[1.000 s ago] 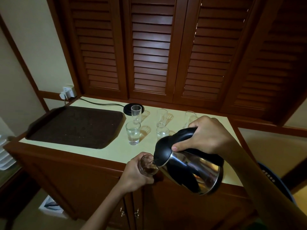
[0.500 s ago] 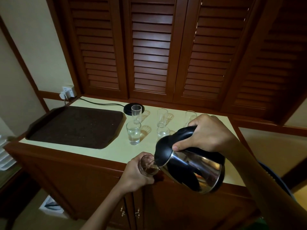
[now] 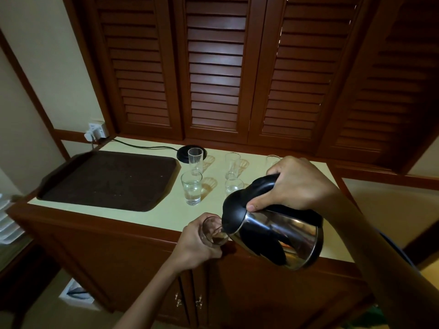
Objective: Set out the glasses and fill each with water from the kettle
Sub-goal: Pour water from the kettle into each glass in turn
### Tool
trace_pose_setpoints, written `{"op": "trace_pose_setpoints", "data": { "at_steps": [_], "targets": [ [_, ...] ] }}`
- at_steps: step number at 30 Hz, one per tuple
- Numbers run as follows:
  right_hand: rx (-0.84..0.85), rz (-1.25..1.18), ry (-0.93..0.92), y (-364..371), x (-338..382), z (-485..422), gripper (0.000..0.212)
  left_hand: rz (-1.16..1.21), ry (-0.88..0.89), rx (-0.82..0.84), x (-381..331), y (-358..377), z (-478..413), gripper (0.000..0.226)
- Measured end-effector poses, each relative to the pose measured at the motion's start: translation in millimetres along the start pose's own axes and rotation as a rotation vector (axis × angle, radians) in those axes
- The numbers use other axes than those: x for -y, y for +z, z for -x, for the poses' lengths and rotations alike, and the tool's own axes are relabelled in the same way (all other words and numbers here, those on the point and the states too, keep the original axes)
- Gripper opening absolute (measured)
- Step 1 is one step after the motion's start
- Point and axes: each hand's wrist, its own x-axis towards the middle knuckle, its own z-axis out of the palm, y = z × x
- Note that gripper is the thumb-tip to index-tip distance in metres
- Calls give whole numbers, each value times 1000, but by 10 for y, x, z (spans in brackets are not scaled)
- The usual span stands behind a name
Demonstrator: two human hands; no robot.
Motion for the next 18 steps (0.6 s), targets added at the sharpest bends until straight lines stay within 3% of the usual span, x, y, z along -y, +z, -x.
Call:
{"op": "trace_pose_setpoints", "data": {
  "at_steps": [18],
  "targets": [
    [-8, 10, 2, -39, -1, -64, 52, -19, -11, 11, 10, -4, -58, 67]
  ]
}}
